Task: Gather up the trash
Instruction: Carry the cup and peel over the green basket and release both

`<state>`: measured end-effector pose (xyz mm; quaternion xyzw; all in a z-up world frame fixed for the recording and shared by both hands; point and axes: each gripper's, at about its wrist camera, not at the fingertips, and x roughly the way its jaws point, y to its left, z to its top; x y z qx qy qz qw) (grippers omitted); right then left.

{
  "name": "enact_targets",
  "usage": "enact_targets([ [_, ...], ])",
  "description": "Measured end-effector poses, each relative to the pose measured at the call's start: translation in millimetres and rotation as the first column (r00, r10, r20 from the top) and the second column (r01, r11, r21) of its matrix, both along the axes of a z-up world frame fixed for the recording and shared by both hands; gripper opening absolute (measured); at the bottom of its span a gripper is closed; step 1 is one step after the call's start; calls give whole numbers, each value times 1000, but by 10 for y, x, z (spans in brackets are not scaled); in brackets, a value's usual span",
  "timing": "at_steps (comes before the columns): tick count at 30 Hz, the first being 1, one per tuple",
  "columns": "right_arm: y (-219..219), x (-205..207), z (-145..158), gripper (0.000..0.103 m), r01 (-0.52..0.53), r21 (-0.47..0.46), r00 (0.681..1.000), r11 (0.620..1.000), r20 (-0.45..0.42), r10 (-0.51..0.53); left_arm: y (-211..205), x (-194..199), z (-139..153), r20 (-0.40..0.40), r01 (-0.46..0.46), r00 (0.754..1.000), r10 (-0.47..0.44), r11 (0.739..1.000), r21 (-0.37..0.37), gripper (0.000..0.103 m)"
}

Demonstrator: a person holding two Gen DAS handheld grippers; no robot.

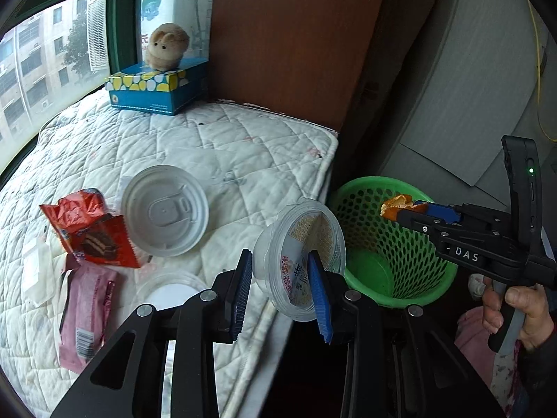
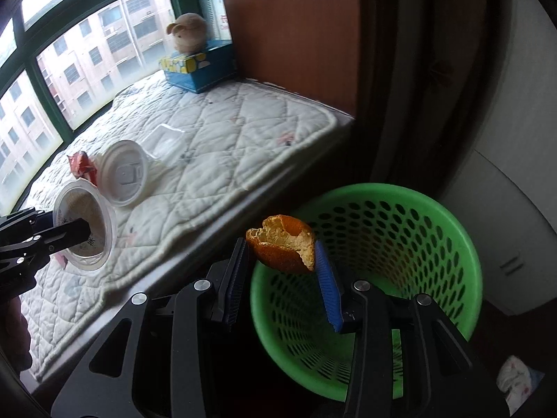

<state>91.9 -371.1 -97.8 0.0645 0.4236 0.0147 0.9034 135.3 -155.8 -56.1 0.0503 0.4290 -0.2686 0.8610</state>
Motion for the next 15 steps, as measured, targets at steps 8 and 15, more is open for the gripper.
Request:
enact_targets([
  [8,-601,-244,-123,44,126,-7,992,992,-22,-126,-540,-32,-20,-15,93,996,-92,995,29,32],
  [15,-866,-435,-59,61,191,-1,981,982,11,-191,-1002,-38,-90,-30,159,987,-158,985,59,32],
])
